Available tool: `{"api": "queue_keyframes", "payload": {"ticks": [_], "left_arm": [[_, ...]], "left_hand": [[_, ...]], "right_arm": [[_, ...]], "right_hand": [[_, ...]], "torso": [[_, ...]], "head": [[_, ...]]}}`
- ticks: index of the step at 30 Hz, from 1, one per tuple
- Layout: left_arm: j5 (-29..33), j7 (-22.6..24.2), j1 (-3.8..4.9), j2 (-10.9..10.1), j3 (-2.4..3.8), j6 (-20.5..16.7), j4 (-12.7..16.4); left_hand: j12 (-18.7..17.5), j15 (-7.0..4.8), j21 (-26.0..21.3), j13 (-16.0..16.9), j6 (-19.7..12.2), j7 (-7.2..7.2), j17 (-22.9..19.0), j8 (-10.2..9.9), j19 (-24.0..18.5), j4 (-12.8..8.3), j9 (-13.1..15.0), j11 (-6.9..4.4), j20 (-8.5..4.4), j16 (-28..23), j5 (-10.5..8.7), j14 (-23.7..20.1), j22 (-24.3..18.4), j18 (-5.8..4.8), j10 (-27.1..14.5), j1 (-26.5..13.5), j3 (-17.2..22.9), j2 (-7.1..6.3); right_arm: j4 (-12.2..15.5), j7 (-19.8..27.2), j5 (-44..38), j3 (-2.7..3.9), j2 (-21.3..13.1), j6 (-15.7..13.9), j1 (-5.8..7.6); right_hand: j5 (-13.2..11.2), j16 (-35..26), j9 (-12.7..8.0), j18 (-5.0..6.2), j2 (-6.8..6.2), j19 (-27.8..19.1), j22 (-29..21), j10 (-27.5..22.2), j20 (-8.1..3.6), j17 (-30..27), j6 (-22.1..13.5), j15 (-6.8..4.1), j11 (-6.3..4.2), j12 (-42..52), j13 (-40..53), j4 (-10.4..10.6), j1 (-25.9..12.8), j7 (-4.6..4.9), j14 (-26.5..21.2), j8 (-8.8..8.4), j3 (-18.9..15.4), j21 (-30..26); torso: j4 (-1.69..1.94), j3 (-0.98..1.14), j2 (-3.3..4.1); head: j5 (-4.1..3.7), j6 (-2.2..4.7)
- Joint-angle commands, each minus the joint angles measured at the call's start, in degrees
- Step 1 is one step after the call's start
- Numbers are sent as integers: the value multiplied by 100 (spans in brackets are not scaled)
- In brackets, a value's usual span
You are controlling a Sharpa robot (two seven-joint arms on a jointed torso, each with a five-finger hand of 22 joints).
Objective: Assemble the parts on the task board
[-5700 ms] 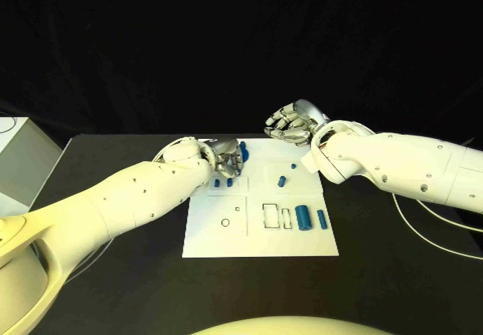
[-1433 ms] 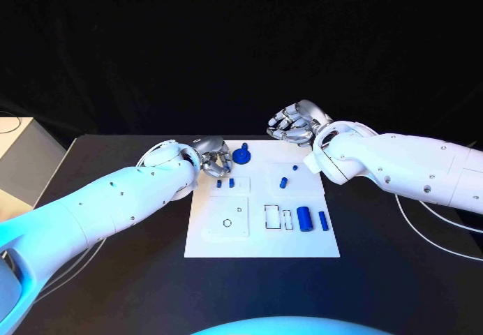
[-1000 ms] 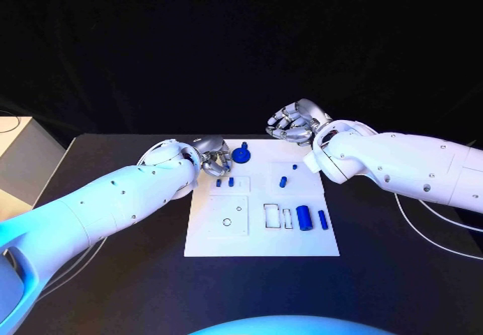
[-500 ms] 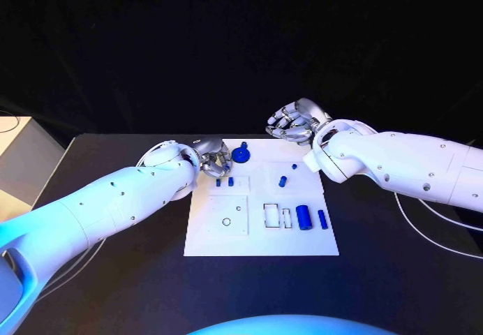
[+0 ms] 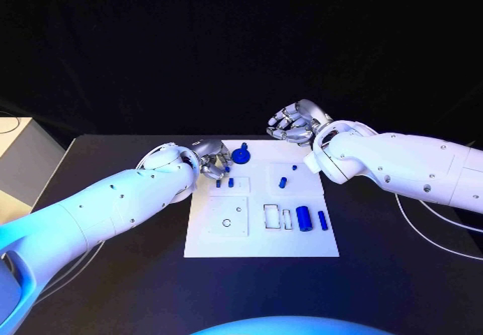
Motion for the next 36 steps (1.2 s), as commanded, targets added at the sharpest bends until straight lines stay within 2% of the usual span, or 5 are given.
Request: {"api": "queue_keyframes", "payload": {"ticks": [1, 12, 17, 23, 36], "left_arm": [[-26, 31, 1, 4, 3, -158, 18], [-24, 17, -2, -55, 7, -235, 75], [48, 11, -3, -165, 35, -244, 160], [738, 61, -1, -460, 179, -234, 384], [3042, 469, -39, -1364, 632, -501, 1292]], "left_hand": [[-19, 4, -49, -9, -67, -11, -64, -45, -63, -18, -19, 1, 1, -34, 11, -62, -46, 88, -58, -21, -20, -31], [-37, 35, -145, -23, -117, -41, -215, -83, -172, -16, -35, 39, 30, -72, 12, -153, -175, 115, -243, -26, -72, -31], [-27, 49, -234, -25, -121, -49, -386, -89, -282, -14, -38, 53, 44, -124, 13, -256, -301, 143, -321, -28, -111, -29], [108, 47, -417, 8, -36, 17, -987, -58, -508, -5, -31, 48, 50, -338, 33, -617, -546, 200, -321, -8, -137, 27], [524, 4, -1156, 93, 146, 200, -2063, 23, -1340, 31, -25, 13, 4, -1035, 46, -1377, -1376, 357, -410, -37, -185, 63]], "right_arm": [[3, 75, -41, 2, -2, 31, -2], [-20, 60, -49, 2, -20, 94, -4], [-101, 170, -288, 1, -55, 361, -7], [-244, 580, -972, -3, -144, 541, -16], [-446, 284, -3005, -35, -333, 935, -134]], "right_hand": [[21, -33, 8, 70, 5, 46, 411, -32, 38, 250, 0, 41, 27, -46, -11, -18, -63, 58, 276, -6, 19, -31], [13, -27, 11, 72, 7, 43, 406, -64, 48, 262, 0, 52, 40, -126, -85, -57, -26, 67, 279, -13, 33, -47], [-859, -17, 18, 87, 25, 37, 369, -140, 78, 278, -1, 90, 93, -436, -430, -414, 429, 113, 287, -46, 231, -136], [-1161, 63, -5, 45, 24, 116, 511, -36, 74, 372, 107, 81, 78, -579, -686, -699, 795, 87, 323, -94, 495, 100], [-1342, 50, -47, 42, -76, 120, 536, -81, 65, 344, 101, 69, 56, -805, -941, -784, 735, -1, 318, -211, 462, 118]], "torso": [[-1, 0, 2], [-1, -1, -4], [0, -8, -10], [4, -12, -28], [17, -94, -143]], "head": [[2, 11], [1, 24], [-14, 45], [-44, 71], [-153, 44]]}}
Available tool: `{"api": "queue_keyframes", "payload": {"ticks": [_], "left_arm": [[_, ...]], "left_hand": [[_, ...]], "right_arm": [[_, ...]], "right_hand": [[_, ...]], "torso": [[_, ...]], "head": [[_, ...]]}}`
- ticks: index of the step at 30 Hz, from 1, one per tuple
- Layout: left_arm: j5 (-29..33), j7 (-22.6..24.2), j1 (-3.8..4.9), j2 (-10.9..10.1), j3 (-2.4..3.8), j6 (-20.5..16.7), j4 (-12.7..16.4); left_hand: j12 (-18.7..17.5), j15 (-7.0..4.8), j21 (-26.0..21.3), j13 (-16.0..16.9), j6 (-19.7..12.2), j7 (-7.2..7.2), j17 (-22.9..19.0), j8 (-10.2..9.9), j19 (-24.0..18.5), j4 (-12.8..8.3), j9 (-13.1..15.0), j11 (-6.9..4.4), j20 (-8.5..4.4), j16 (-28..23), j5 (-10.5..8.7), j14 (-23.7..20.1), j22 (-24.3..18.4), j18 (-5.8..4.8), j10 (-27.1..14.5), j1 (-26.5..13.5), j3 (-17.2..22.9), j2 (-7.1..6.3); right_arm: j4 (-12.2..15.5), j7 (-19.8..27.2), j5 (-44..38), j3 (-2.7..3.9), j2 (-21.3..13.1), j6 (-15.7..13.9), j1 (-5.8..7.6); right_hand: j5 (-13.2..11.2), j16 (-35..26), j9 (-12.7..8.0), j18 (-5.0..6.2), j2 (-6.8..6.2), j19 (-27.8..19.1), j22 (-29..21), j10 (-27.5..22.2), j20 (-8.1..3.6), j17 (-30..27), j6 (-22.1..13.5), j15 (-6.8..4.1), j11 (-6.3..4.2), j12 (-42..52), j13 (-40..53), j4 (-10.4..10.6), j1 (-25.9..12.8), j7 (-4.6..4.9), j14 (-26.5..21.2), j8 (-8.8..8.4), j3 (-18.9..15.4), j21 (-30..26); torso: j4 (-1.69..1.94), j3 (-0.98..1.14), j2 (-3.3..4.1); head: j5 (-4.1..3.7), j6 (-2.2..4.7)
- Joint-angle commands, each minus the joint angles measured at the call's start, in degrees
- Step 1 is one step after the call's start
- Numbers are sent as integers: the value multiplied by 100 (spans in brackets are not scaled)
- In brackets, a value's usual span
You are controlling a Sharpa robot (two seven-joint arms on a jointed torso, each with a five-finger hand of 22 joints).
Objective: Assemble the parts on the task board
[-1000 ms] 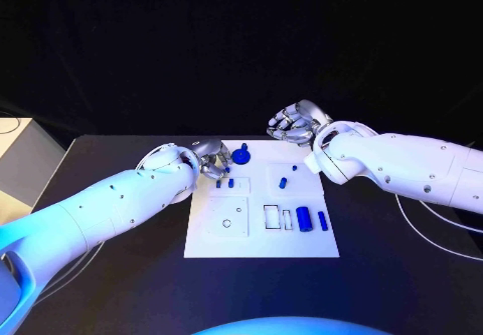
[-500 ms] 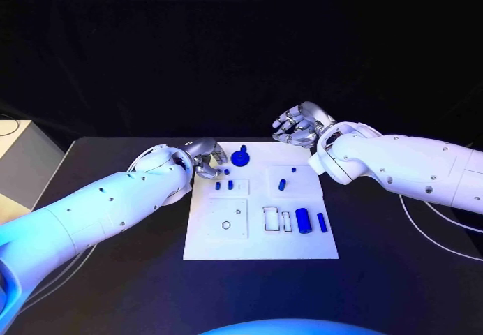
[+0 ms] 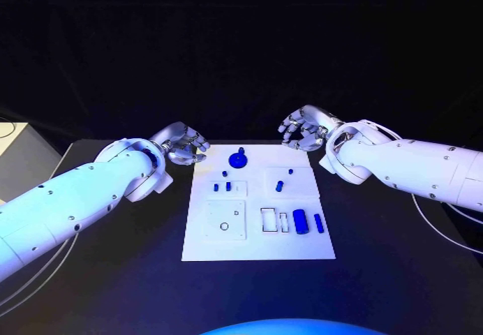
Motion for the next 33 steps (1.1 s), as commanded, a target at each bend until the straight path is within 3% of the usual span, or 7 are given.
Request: {"api": "queue_keyframes", "payload": {"ticks": [1, 9, 13, 16, 18, 25, 33], "left_arm": [[1405, 458, -58, -194, 55, -226, 210], [3651, 1163, -380, -818, 217, 27, 777], [4275, 1367, -624, -1069, 401, 153, 1075], [4551, 1479, -733, -1215, 469, 210, 1251], [4674, 1528, -792, -1311, 495, 232, 1365], [4816, 1603, -892, -1546, 528, 283, 1607], [4850, 1655, -941, -1642, 539, 263, 1700]], "left_hand": [[90, -1, -90, 16, 65, 64, -105, 64, -68, 9, 8, -3, -12, -148, 28, -86, -55, 93, -26, -9, -46, 63], [583, -40, -419, 138, 157, 67, -419, 133, -294, 100, -5, -82, -40, -648, 6, -326, -239, 86, 411, -52, -176, 173], [703, -27, -649, 173, 167, 47, -511, 152, -374, 178, -9, -98, -21, -823, -9, -445, -377, 81, 428, -120, -339, 170], [738, -27, -729, 183, 170, 39, -535, 160, -372, 198, -10, -102, -17, -865, -13, -461, -432, 82, 423, -122, -392, 178], [750, -30, -746, 187, 173, 38, -540, 164, -363, 197, -9, -105, -19, -874, -11, -460, -445, 84, 424, -108, -400, 188], [766, -33, -778, 191, 190, 39, -553, 177, -337, 196, -6, -104, -24, -894, -9, -456, -471, 86, 408, -82, -420, 212], [774, -32, -811, 190, 210, 41, -567, 194, -308, 201, -3, -100, -28, -915, -7, -449, -499, 86, 374, -63, -445, 233]], "right_arm": [[-22, -143, -1276, -8, -26, 359, -63], [3, -589, -2190, -24, -90, 721, -218], [5, -809, -2441, -30, -91, 989, -286], [1, -899, -2544, -33, -93, 1092, -345], [-15, -950, -2598, -34, -87, 1111, -379], [-93, -1062, -2720, -36, -44, 949, -450], [-163, -1092, -2765, -37, 60, 973, -532]], "right_hand": [[-18, 5, -6, 7, -27, 119, 536, -10, 21, 330, 18, 23, -33, -30, -16, -28, -5, -45, 315, -25, -16, 1], [92, -54, -6, -6, -34, 148, 582, 136, -9, 230, 117, -8, -60, -65, -130, -38, -80, -69, 306, -39, -51, 73], [34, -65, -18, -2, -39, 145, 574, 118, -12, 206, 126, -8, -61, -129, -206, -15, -193, -78, 305, -76, -159, 50], [4, -77, -26, 5, -37, 135, 555, 86, -12, 186, 128, -5, -56, -170, -250, -9, -232, -79, 302, -97, -222, 10], [-4, -92, -31, 10, -35, 128, 541, 58, -11, 162, 128, -2, -52, -196, -277, -7, -244, -78, 297, -110, -254, -19], [-14, -112, -64, 24, -27, 113, 504, -25, -7, 124, 77, -3, -53, -272, -378, 19, -281, -89, 291, -193, -450, -98], [-8, -117, -70, 31, -21, 105, 483, -57, -6, 114, 76, -1, -50, -291, -404, 23, -269, -92, 290, -208, -504, -139]], "torso": [[-1, -39, -52], [4, -85, -97], [11, -74, -89], [23, -87, -91], [20, -82, -86], [7, -80, -68], [37, -93, -66]], "head": [[-63, -18], [-256, -62], [-339, -51], [-379, -56], [-396, -46], [-414, -36], [-405, -52]]}}
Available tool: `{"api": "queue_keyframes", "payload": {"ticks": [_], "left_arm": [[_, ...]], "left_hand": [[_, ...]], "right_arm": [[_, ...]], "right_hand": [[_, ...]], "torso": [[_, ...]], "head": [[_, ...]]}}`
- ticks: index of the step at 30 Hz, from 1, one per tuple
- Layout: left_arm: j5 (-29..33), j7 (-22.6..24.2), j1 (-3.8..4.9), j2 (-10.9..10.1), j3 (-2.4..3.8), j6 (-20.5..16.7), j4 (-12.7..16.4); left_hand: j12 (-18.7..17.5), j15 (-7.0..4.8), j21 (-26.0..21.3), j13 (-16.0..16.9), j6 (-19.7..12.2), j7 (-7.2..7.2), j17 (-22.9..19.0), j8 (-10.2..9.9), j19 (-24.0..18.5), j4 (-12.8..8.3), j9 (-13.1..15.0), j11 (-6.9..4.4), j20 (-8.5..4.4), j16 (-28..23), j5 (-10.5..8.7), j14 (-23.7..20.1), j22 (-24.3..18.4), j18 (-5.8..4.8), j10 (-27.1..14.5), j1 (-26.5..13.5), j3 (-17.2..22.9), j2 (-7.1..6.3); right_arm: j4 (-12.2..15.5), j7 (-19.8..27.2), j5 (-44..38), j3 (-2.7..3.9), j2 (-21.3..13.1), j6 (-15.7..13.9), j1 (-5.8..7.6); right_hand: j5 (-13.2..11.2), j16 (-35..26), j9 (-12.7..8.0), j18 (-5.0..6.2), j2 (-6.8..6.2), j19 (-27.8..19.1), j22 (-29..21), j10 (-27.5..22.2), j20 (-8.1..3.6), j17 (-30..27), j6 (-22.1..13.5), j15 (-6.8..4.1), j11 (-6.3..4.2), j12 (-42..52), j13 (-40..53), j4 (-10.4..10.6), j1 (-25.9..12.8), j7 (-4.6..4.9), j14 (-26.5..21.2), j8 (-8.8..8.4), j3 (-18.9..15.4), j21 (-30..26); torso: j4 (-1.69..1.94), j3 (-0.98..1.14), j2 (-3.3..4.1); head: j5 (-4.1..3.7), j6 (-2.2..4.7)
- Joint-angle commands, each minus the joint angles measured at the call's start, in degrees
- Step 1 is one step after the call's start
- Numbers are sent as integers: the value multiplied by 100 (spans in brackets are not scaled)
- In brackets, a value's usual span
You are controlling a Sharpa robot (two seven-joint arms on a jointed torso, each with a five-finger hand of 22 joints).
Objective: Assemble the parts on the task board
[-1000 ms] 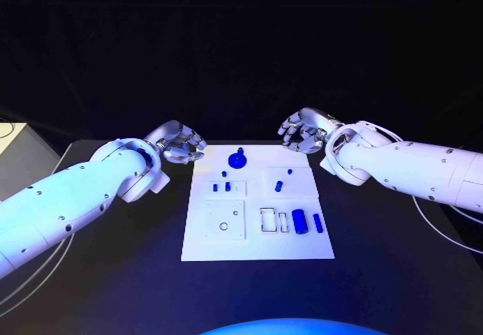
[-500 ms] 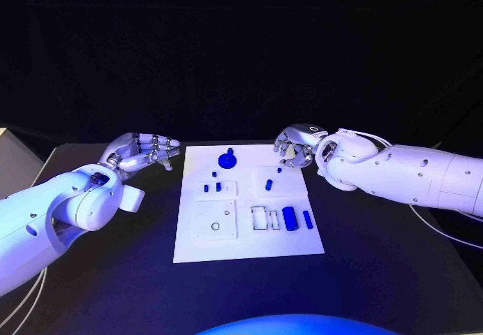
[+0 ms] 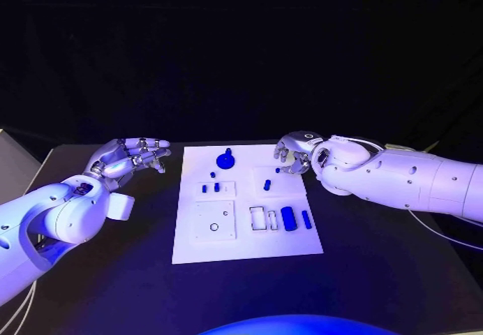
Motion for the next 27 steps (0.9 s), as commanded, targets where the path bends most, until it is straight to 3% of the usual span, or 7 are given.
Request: {"api": "queue_keyframes", "payload": {"ticks": [1, 13, 21, 27], "left_arm": [[201, 201, -10, -17, 10, 107, 52], [186, 165, -19, -47, 14, 88, 118], [171, 107, -23, -60, 14, 31, 110], [142, 86, -24, -70, 14, -5, 115]], "left_hand": [[28, -4, -26, 7, 39, -6, -9, 21, 40, 13, 0, -6, -11, -35, -7, -19, -6, 87, -6, 3, -35, 44], [41, -8, -48, 9, 53, -6, -20, 35, 63, 10, 2, -8, -15, -53, -3, -13, -25, 88, -18, 30, -46, 67], [46, -8, -63, 7, 32, 7, -33, 27, 86, 4, -4, 0, -21, -73, 1, -6, -40, 88, -42, 51, -57, 74], [45, -6, -68, 6, 23, 11, -37, 24, 91, 5, -7, 4, -21, -80, 2, -6, -44, 87, -53, 54, -61, 74]], "right_arm": [[-27, -109, -201, -2, 51, 102, -48], [-105, -107, -188, -2, 165, 124, -126], [-122, -93, -196, -2, 188, 201, -160], [-129, -93, -227, -2, 201, 253, -181]], "right_hand": [[-6, -29, -9, 31, 5, 106, 486, -45, -6, 109, -2, 0, 1, -25, -9, 6, -37, -12, 289, -33, -32, -29], [9, -25, -2, 31, 129, 126, 489, 131, -15, 89, 239, -16, -2, 15, -116, 91, 144, 1, 295, -2, 228, -32], [-32, -48, 44, 24, 171, 151, 522, 351, -126, 25, 561, -142, -105, -32, -261, 128, 224, -111, 295, 78, 644, 9], [-13, -66, 89, 18, 232, 157, 529, 448, -150, -14, 704, -145, -135, -70, -320, 97, 241, -142, 295, 138, 768, 10]], "torso": [[7, -9, 10], [-1, -7, -3], [-5, 1, 1], [-1, -7, 0]], "head": [[18, -15], [10, -57], [7, -61], [-12, -79]]}}
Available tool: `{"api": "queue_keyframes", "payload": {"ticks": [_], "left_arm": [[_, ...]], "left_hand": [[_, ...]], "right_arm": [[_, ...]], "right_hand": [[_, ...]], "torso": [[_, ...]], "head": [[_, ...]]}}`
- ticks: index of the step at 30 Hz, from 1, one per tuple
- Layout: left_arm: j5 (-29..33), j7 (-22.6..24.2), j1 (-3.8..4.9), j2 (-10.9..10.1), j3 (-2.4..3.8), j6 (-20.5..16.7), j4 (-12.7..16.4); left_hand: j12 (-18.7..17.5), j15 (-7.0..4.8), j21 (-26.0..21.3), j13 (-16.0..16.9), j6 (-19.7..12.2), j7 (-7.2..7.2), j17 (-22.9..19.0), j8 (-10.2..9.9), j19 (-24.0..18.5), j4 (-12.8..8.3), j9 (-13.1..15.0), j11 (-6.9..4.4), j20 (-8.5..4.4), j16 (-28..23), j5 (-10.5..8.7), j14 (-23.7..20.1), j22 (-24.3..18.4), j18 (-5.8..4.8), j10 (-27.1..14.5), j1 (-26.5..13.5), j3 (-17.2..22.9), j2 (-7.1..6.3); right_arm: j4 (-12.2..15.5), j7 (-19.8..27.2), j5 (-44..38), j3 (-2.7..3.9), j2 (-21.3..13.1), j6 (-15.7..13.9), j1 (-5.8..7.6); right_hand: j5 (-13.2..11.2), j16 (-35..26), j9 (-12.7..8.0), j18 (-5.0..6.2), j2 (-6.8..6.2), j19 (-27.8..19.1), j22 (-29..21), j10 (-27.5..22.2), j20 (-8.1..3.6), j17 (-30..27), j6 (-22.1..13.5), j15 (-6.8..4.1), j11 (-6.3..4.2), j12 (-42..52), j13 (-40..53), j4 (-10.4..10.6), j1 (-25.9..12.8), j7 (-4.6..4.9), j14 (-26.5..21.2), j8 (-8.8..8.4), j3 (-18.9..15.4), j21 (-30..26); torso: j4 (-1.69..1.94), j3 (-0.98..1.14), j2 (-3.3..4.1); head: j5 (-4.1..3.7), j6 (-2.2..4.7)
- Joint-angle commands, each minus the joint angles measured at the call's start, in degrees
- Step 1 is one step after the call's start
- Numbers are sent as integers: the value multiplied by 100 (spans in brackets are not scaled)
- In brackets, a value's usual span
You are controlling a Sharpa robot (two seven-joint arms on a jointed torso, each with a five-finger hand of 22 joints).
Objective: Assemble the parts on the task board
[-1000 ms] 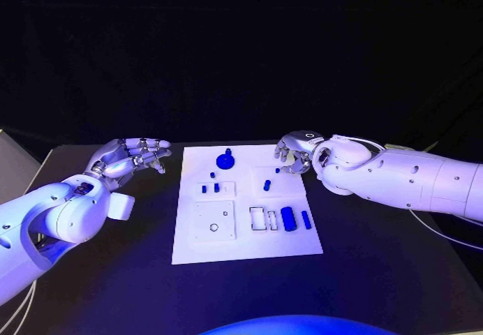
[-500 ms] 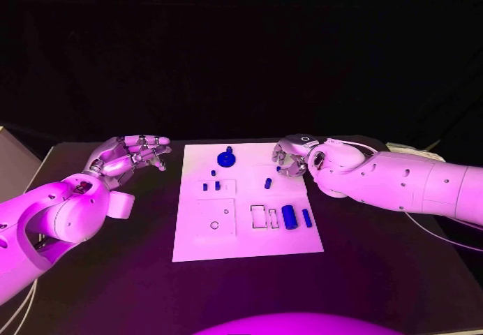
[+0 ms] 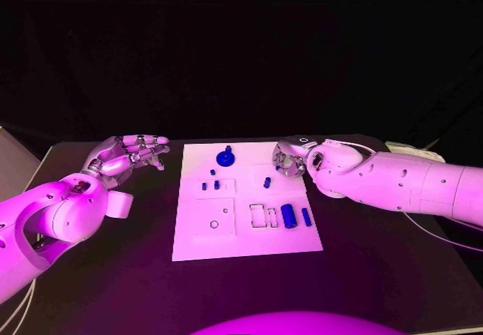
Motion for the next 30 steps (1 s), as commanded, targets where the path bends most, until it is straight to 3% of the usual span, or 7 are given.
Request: {"api": "queue_keyframes", "payload": {"ticks": [1, 3, 21, 26, 30], "left_arm": [[5, 16, -3, -2, 6, -16, 19], [-4, 9, -3, -10, 6, -20, 23], [-47, -28, -4, -33, 6, -53, 33], [-58, -29, -5, -32, 6, -62, 31], [-70, -30, -8, -29, 6, -67, 29]], "left_hand": [[24, -3, -30, 0, -18, 39, -17, 15, 38, 2, -14, 10, -3, -41, 5, -3, -18, 86, -69, 23, -36, 33], [42, 10, -56, -3, -163, 77, -39, -57, 73, -1, -53, 34, 0, -72, 8, 24, -41, 83, -111, 50, -60, 31], [46, 12, -60, -3, -167, 82, -42, -56, 79, 1, -54, 37, 1, -75, 8, 30, -45, 83, -116, 53, -62, 39], [49, 12, -61, -4, -168, 83, -44, -55, 83, -1, -54, 38, 1, -77, 9, 33, -46, 84, -119, 62, -61, 45], [49, 12, -61, -4, -168, 83, -44, -55, 83, -1, -54, 38, 1, -77, 9, 33, -46, 84, -119, 62, -61, 45]], "right_arm": [[-1, 0, -112, -4, 17, 166, -23], [-5, -8, -112, -4, 29, 172, -41], [-32, -126, -193, -4, 117, 145, -176], [5, -178, -214, -4, 111, -104, -191], [53, -219, -213, -3, 94, -475, -200]], "right_hand": [[1, -32, 12, 19, 21, 157, 525, 43, -43, -7, 50, -40, 3, -36, -11, 3, 24, -2, 293, 31, 39, 25], [9, -38, 17, 17, 18, 159, 531, 33, -44, -19, 55, -41, 6, -57, -27, -9, 25, -3, 292, 32, 55, 33], [11, -49, 52, 13, -1, 158, 526, 26, -7, -53, 115, 36, 66, -147, -108, -27, -41, 43, 289, 55, 110, 8], [-28, -49, 111, 8, 145, 173, 558, 189, 14, -76, 214, 36, 57, -135, -137, -116, 25, 53, 286, 121, 268, 56], [142, -92, 169, 4, 256, 187, 583, 321, 10, -167, 200, 10, 40, -152, -160, -206, 41, 66, 269, 146, 457, 90]], "torso": [[4, -3, 3], [2, 0, 5], [1, -7, -4], [-3, -6, -5], [-1, -4, -6]], "head": [[-18, -23], [-17, -26], [-12, -72], [-15, -64], [-16, -51]]}}
